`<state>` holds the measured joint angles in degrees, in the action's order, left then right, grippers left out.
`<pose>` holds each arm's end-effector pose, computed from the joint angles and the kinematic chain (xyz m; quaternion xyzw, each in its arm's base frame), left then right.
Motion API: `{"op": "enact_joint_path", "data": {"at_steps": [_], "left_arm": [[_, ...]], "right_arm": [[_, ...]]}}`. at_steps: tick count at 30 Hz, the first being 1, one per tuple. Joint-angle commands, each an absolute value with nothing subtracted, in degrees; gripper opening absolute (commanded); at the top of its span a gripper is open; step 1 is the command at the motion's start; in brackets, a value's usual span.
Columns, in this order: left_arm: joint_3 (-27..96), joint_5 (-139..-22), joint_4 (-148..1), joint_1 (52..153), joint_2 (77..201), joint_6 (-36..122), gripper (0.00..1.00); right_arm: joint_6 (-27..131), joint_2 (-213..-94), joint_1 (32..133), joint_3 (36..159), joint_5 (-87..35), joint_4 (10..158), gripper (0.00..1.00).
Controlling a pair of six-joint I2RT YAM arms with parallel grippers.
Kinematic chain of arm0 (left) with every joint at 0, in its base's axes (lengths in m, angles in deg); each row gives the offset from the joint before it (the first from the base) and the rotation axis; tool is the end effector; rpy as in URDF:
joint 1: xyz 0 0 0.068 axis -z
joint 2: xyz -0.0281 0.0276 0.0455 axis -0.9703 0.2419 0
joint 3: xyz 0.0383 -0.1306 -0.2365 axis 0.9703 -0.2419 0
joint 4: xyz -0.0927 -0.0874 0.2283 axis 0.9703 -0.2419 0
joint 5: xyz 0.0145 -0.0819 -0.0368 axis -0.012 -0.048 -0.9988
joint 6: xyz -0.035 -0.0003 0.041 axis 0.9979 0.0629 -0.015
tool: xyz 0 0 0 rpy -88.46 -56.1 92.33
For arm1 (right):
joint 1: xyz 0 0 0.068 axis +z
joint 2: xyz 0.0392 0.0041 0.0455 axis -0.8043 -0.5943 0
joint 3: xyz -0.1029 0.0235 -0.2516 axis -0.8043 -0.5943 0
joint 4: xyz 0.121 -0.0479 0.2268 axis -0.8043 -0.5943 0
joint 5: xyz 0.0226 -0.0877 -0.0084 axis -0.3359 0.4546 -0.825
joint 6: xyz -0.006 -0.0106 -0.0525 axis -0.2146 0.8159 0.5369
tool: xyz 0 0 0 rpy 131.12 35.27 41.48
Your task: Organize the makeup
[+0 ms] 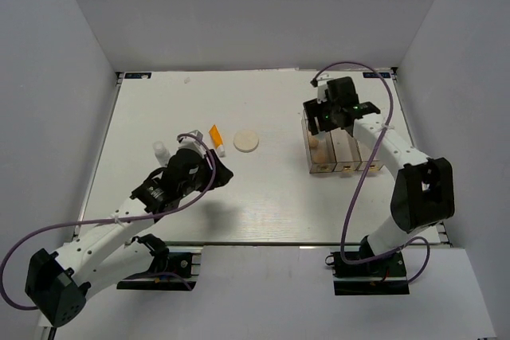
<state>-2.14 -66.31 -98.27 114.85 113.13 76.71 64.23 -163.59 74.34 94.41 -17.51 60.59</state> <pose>0.1496 -0.1155 0.2490 -0.0757 0.8883 -0.2675 0.3655 0.3339 0.1265 0.2801 -0.2051 0.8938 0.0481 0.3959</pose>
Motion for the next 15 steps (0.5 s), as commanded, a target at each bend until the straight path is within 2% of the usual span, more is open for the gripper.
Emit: {"op": "enact_joint_path", "data": {"at_steps": [1,9,15], "left_arm": [[-2.03,-67.98,-94.05,115.20,115.70,75.66,0.66],[-0.45,-69.38,-90.54,115.20,121.68,74.87,0.66],[0.17,-69.47,-89.74,114.67,123.53,74.61,0.67]], "right_arm": [[67.67,-161.91,70.25,96.43,-12.66,59.73,0.00],[72.77,-164.63,65.23,95.64,-10.46,61.22,0.00],[75.76,-168.93,63.65,97.31,-8.27,62.62,0.05]]}}
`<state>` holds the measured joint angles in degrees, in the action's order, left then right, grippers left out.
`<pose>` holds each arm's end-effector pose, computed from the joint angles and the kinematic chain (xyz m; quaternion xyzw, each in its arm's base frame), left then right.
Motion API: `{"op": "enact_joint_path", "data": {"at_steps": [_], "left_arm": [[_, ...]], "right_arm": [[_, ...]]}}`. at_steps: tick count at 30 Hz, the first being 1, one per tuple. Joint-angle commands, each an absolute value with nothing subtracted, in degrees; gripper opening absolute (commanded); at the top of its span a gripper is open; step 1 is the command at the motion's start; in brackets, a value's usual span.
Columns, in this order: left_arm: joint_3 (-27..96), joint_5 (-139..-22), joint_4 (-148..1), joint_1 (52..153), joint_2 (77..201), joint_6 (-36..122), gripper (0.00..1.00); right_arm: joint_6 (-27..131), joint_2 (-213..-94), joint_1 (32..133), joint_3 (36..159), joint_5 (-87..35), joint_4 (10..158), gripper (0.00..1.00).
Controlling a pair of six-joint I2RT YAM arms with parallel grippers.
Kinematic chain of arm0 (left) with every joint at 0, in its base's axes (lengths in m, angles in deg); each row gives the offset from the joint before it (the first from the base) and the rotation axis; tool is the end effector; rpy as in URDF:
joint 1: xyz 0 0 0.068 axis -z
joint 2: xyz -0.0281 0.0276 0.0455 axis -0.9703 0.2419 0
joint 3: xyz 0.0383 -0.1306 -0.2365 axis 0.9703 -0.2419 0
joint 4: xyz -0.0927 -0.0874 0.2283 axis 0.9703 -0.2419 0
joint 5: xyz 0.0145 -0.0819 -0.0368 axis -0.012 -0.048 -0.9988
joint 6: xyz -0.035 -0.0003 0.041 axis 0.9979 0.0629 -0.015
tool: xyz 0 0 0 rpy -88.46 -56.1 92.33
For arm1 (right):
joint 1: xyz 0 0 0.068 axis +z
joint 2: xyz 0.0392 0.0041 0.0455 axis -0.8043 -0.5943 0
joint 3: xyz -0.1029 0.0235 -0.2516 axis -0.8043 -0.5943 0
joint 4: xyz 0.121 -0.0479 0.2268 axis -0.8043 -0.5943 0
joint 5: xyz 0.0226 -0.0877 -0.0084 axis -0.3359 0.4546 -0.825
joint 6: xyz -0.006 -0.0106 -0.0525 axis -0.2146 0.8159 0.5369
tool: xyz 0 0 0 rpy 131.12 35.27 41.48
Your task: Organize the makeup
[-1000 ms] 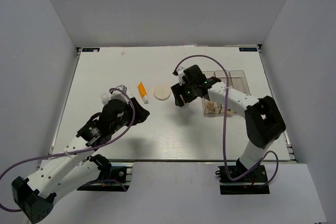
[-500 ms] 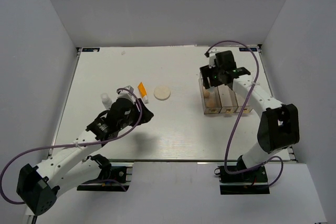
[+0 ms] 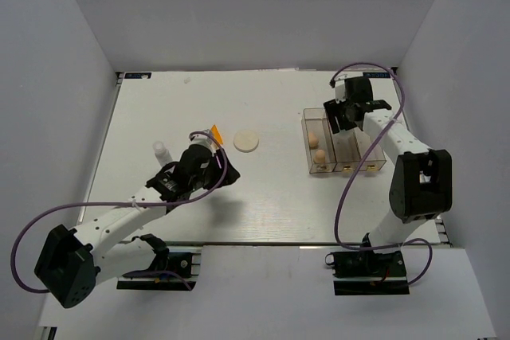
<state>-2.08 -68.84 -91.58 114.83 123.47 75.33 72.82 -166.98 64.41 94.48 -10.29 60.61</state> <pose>0.1725 -0.1359 0.2261 -0.0550 0.9042 -0.2591 0.3352 0.3606 0.0643 0.2606 -0.1738 0.9099 -0.0739 0.3695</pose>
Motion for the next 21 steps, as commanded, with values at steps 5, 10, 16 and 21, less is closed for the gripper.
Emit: {"op": "enact_joint_path", "data": {"at_steps": [5,10,16,21], "left_arm": [[0.78,-69.39,-89.66,114.67,125.20,74.69,0.67],[1.40,-69.21,-90.00,114.67,126.43,74.69,0.68],[4.20,-67.89,-91.23,114.67,129.68,74.26,0.70],[8.59,-66.14,-93.25,114.67,133.20,73.90,0.73]], "right_arm": [[77.25,-172.10,62.77,98.45,-7.82,63.07,0.25],[77.52,-174.47,62.23,100.03,-8.26,62.45,0.61],[77.70,-174.74,61.80,100.21,-9.14,61.92,0.80],[77.52,-174.12,61.36,99.86,-10.11,61.40,0.82]]}}
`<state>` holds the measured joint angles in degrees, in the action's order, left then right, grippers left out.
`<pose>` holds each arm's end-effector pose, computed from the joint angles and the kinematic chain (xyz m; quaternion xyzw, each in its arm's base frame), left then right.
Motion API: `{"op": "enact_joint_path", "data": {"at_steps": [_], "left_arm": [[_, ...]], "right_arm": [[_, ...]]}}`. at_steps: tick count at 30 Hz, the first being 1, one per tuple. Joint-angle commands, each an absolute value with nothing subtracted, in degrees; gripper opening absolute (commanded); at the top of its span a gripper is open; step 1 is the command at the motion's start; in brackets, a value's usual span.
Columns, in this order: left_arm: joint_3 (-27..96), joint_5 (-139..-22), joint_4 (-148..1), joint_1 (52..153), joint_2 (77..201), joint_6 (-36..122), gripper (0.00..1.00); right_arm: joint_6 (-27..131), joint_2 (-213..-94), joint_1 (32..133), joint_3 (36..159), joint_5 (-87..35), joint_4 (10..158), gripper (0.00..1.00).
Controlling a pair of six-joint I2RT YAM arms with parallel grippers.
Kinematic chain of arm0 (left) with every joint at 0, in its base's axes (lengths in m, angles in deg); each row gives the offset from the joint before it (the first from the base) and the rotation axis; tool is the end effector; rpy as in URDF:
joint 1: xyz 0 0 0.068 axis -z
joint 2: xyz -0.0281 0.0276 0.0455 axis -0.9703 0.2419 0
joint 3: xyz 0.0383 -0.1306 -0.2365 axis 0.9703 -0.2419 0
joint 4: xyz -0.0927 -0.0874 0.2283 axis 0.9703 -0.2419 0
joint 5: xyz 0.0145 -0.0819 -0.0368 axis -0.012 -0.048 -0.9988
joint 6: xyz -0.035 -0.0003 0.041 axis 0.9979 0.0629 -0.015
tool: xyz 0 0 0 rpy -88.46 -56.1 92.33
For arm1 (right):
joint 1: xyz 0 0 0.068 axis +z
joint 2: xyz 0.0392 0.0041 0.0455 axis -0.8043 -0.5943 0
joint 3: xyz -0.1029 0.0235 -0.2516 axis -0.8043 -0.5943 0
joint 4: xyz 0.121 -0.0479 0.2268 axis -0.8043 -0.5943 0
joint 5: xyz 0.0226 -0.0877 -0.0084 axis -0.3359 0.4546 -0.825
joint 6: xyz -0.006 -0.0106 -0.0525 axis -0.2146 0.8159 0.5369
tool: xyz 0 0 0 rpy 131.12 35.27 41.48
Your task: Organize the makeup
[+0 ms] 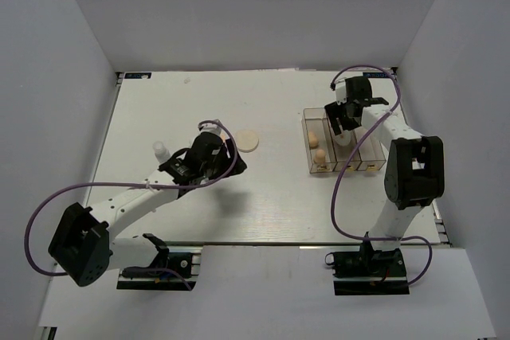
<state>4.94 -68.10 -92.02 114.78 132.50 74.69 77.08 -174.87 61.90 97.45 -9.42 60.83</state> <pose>0.1983 -0.1558 0.2318 -0.0527 0.9130 -0.2395 0.3261 0.3880 0.0516 0.2281 -0.1910 0.9206 -0.1004 0.3254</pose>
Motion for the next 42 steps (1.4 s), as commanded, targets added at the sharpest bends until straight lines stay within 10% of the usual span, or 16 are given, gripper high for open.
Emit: {"op": "enact_joint_path", "data": {"at_steps": [1,12,16,21,30,36,42], "left_arm": [[9.13,-65.61,-94.30,114.67,134.16,73.90,0.74],[17.46,-58.05,-103.89,112.13,139.95,73.12,0.78],[21.78,-58.22,-104.95,109.67,144.79,71.36,0.69],[26.17,-58.49,-105.74,107.30,149.28,69.16,0.37],[32.77,-57.26,-107.14,104.30,156.22,64.24,0.26],[38.48,-55.15,-110.04,101.93,163.77,62.22,0.62],[42.61,-54.27,-111.54,100.26,169.31,60.72,0.69]], "right_arm": [[77.52,-174.04,61.28,99.86,-10.37,61.22,0.82],[76.38,-169.47,60.48,99.33,-20.01,61.13,0.71],[76.82,-166.31,60.31,98.37,-27.50,61.31,0.30],[76.99,-163.76,60.31,97.31,-33.65,61.31,0.02],[78.66,-161.20,60.31,94.24,-39.46,61.13,0.00],[78.13,-161.03,60.40,93.62,-39.99,61.22,0.05],[77.43,-160.68,60.31,92.57,-39.73,61.74,0.10]]}}
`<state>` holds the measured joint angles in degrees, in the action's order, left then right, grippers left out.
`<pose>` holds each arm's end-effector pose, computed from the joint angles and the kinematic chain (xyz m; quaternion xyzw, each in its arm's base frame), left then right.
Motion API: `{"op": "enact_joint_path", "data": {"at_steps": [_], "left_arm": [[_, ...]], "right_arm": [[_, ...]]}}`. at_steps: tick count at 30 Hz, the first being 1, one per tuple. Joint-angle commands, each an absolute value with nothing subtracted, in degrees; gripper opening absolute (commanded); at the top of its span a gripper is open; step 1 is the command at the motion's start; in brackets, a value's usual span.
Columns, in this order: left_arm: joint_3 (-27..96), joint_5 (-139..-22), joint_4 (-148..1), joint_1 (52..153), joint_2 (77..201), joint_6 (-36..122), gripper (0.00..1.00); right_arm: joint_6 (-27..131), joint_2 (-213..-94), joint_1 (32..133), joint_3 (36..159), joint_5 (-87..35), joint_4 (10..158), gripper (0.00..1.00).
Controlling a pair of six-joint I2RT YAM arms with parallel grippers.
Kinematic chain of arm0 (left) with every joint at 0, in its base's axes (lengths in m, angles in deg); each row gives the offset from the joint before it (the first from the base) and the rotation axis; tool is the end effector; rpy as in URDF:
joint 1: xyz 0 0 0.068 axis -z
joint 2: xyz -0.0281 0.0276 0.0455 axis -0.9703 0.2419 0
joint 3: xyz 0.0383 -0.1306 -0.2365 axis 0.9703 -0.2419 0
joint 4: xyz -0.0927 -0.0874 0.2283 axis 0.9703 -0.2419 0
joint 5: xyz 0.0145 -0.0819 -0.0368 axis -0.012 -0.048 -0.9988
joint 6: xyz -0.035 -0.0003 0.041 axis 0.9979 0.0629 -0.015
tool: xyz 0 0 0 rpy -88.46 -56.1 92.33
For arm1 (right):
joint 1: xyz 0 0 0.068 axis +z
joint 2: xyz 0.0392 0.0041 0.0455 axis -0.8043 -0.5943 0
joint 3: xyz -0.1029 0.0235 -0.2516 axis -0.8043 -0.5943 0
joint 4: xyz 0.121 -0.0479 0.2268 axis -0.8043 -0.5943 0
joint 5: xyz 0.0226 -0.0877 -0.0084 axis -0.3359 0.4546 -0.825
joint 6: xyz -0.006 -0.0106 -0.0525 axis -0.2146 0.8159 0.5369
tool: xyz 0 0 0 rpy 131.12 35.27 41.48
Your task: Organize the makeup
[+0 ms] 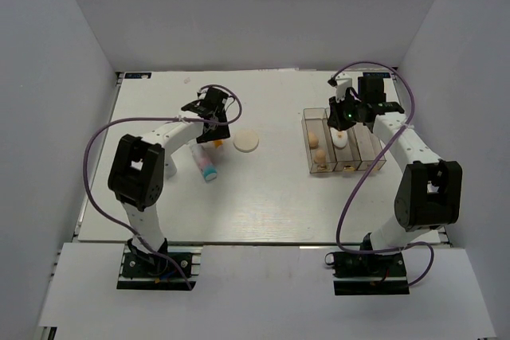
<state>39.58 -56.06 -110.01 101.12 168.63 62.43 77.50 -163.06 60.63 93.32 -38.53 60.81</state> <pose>0.3523 -0.1540 0.2125 -0.0857 0.9570 0.0078 0.2769 0.3481 0.0558 0.2788 -0.2692 0.8656 0.1221 0.4041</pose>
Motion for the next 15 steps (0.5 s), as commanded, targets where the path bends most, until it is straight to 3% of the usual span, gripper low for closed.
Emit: {"op": "enact_joint_path", "data": {"at_steps": [1,7,10,14,15], "left_arm": [[43.66,-54.36,-111.71,100.26,170.11,60.20,0.69],[47.36,-54.88,-112.59,100.26,176.51,58.70,0.68],[48.33,-55.67,-112.86,100.26,178.72,58.26,0.63],[48.51,-56.46,-112.68,100.26,180.31,58.26,0.51],[48.33,-56.47,-112.77,100.26,180.31,58.26,0.42]], "right_arm": [[77.34,-160.50,60.39,92.39,-39.82,61.83,0.10],[76.73,-160.15,60.31,92.39,-39.90,62.27,0.10],[76.55,-159.80,60.31,92.39,-39.73,62.19,0.10],[76.55,-159.27,60.31,92.13,-39.55,62.19,0.11],[76.55,-159.10,60.13,92.04,-39.55,62.27,0.11]]}}
